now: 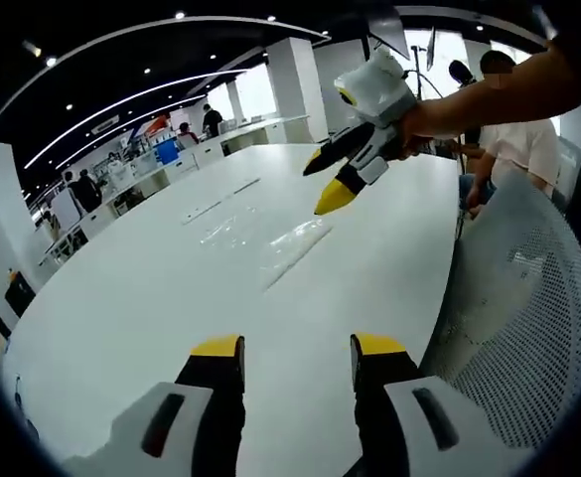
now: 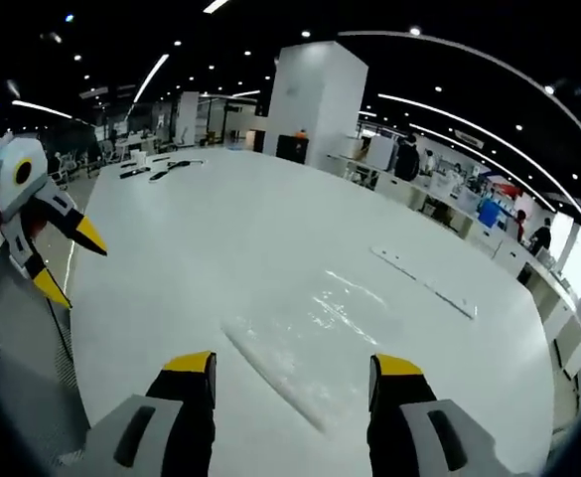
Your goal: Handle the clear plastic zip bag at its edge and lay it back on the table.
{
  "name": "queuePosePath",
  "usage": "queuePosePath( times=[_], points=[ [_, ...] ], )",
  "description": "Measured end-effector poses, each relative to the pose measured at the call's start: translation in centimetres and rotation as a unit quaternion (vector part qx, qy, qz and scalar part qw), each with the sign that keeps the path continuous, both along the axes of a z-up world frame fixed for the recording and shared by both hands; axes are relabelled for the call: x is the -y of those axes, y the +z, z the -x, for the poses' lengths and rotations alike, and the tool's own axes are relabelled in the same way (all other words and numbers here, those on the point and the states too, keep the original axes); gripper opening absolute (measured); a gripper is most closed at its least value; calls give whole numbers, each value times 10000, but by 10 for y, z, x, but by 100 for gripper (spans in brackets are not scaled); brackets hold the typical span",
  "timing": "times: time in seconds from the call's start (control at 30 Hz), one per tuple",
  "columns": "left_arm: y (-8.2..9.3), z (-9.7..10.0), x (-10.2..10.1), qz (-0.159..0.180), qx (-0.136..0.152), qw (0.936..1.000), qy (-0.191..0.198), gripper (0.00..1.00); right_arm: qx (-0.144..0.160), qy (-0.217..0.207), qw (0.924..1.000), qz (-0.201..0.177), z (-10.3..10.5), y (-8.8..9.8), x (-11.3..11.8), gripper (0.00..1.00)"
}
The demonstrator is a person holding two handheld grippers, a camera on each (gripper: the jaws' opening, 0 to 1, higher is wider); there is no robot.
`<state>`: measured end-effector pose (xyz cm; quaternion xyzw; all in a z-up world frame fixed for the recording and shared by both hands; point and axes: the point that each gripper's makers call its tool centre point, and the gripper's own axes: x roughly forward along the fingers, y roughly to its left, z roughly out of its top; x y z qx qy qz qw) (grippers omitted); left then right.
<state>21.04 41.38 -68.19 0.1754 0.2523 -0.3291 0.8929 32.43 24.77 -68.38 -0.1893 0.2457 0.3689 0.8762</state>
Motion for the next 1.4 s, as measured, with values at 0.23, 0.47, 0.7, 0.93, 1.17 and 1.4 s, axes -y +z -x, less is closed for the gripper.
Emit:
queuePosePath(
  times=[0.23,0.47,0.7,0.93,1.17,1.4],
  points=[
    [1,-2,-7,138,-56,9996,244,53,100,-238,9992,-304,15,9,12,70],
    [-3,-3,-12,213,-126,9989,390,61,195,-507,9970,-548,27,17,25,73],
    [-4,-7,-14,328,-187,9979,533,69,140,-653,9959,-609,39,18,34,75],
    [-3,-9,-15,420,-208,9969,632,73,144,-729,9947,-716,50,22,38,78],
    [-5,-5,-19,445,-238,9963,690,73,135,-709,9944,-773,65,19,43,81],
    [-8,1,-23,394,-237,9965,701,74,134,-853,9919,-929,76,19,48,83]
  ],
)
